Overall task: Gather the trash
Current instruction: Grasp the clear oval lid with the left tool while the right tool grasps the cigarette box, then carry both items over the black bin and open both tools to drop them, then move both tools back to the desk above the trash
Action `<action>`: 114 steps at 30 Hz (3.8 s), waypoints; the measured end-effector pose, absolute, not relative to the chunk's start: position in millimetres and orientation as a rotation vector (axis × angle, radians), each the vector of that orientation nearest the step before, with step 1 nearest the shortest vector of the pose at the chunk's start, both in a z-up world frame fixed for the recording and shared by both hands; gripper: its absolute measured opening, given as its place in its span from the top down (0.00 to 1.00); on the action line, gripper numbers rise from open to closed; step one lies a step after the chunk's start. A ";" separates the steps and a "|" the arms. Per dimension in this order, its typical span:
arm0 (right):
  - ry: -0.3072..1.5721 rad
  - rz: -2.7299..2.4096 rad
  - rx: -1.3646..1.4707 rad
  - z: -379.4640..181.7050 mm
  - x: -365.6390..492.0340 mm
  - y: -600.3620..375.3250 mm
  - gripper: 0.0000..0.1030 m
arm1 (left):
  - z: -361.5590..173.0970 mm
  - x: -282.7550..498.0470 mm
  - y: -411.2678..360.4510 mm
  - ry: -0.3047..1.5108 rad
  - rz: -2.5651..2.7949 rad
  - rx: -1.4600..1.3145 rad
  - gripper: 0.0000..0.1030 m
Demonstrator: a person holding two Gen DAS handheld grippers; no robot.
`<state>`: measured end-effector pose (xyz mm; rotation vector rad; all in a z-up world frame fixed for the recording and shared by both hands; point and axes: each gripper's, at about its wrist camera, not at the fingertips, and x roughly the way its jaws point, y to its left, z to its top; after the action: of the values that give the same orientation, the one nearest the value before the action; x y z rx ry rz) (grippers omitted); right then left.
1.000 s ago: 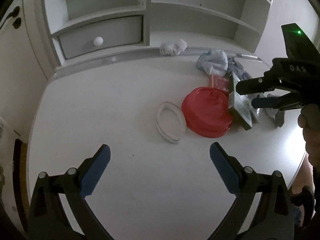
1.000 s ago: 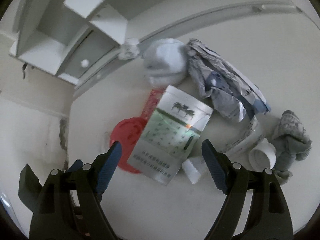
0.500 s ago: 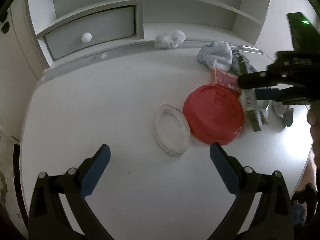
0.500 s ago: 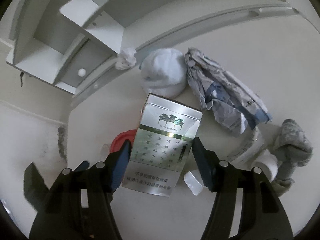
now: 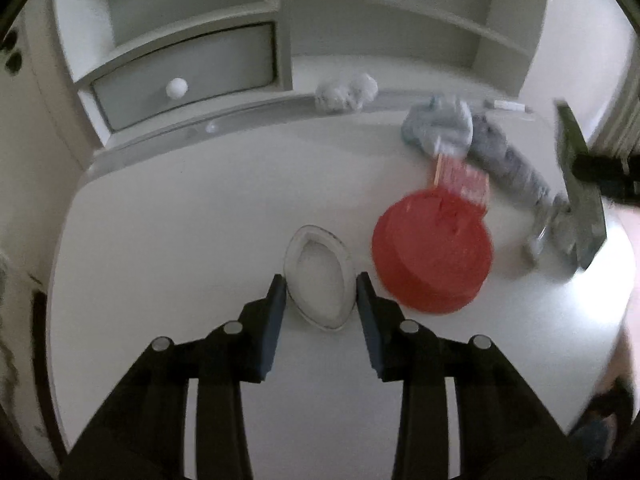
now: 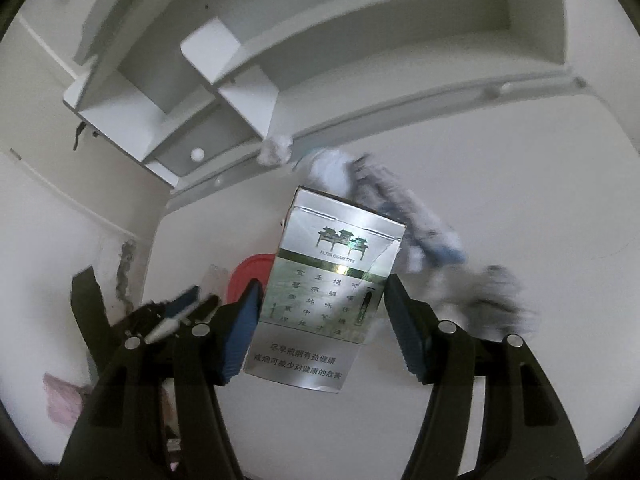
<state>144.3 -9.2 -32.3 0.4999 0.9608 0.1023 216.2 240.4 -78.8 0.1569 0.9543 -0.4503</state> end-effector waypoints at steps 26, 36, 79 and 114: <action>0.779 -0.850 0.790 -150.7 -325.4 -336.4 0.41 | -80.2 -80.3 -247.0 0.871 -1.515 0.515 0.65; 0.922 -0.897 0.969 -254.0 -388.8 -366.1 0.41 | -189.8 -175.6 -335.3 0.988 -1.663 0.733 0.65; 0.811 -0.953 0.932 -186.0 -392.6 -370.4 0.21 | -144.0 -188.5 -331.7 0.867 -1.598 0.791 0.10; 1.092 0.120 0.025 -82.3 221.3 3.8 0.19 | -61.7 174.4 227.4 0.942 -0.432 0.117 0.07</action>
<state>221.3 3.8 -82.3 0.0250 1.0919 0.1203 174.4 227.4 -61.7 0.1172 0.9417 -0.4316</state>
